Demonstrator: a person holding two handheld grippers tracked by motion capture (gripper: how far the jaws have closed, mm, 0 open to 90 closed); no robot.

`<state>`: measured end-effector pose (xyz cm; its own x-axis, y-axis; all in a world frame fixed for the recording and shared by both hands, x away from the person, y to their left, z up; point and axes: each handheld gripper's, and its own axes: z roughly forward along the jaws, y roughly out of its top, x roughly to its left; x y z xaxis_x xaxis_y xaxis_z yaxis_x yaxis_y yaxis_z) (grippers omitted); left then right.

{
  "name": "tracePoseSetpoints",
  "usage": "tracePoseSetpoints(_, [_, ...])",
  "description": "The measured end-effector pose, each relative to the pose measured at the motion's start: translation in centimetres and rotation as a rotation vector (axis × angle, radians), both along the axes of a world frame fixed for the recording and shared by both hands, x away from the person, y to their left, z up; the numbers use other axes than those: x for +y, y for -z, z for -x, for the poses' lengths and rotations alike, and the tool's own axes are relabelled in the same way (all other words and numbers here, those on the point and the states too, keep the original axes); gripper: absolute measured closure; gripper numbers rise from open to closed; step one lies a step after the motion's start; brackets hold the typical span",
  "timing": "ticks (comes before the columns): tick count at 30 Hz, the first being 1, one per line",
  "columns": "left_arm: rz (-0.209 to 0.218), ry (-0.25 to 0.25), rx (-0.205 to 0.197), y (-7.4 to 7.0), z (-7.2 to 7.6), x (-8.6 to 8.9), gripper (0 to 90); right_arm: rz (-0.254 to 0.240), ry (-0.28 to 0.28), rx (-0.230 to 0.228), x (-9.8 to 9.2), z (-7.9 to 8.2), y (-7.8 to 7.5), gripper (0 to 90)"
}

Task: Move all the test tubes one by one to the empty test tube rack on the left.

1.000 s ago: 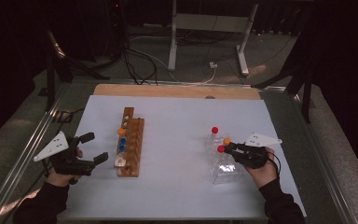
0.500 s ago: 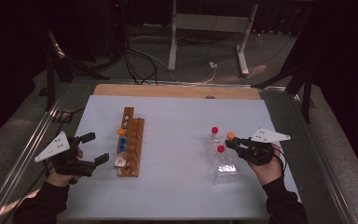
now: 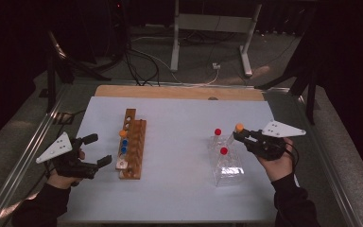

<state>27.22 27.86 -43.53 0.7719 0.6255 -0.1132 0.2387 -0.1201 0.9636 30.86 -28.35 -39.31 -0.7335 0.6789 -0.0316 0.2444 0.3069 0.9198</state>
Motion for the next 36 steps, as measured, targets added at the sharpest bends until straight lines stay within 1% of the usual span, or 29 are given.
tracePoseSetpoints(2, [-0.012, 0.001, -0.008, -0.2, 0.1, -0.3, 2.4, -0.002, -0.005, -0.008, 0.2, 0.1, -0.5, 74.5])
tracePoseSetpoints(4, [-0.007, 0.013, -0.002, -0.4, 0.1, -0.5, 2.4, -0.010, -0.020, -0.011, 0.5, 0.1, -0.9, 74.4])
tracePoseSetpoints(5, [-0.015, 0.017, -0.002, -0.6, 0.1, -0.6, 2.4, -0.009, -0.028, -0.013, 0.7, 0.1, -1.0, 74.4])
tracePoseSetpoints(11, [-0.022, 0.048, 0.002, -1.2, 0.2, -1.4, 2.5, -0.009, -0.083, 0.001, 2.4, 0.4, -1.0, 74.4])
tracePoseSetpoints(15, [-0.027, 0.058, 0.007, -1.6, 0.2, -2.0, 2.5, -0.014, -0.118, 0.013, 3.6, 0.5, -0.7, 74.4])
tracePoseSetpoints(18, [-0.028, 0.073, 0.006, -1.8, 0.2, -2.4, 2.5, -0.011, -0.145, 0.023, 4.6, 0.7, -0.4, 74.4])
tracePoseSetpoints(19, [-0.021, 0.080, 0.010, -1.9, 0.2, -2.6, 2.5, -0.007, -0.153, 0.028, 4.9, 0.8, -0.3, 74.4])
tracePoseSetpoints(22, [-0.027, 0.097, 0.007, -2.2, 0.1, -3.2, 2.5, -0.006, -0.177, 0.039, 5.8, 1.0, 0.1, 74.4])
tracePoseSetpoints(28, [-0.026, 0.141, 0.005, -2.6, 0.1, -4.7, 2.6, 0.007, -0.227, 0.064, 7.4, 1.5, 0.7, 74.4])
tracePoseSetpoints(30, [-0.032, 0.159, 0.003, -2.8, 0.2, -5.3, 2.6, 0.009, -0.240, 0.067, 7.8, 1.7, 0.9, 74.4])
tracePoseSetpoints(36, [-0.038, 0.198, 0.015, -3.1, 0.0, -7.0, 2.7, 0.028, -0.280, 0.090, 9.2, 2.2, 1.5, 74.4])
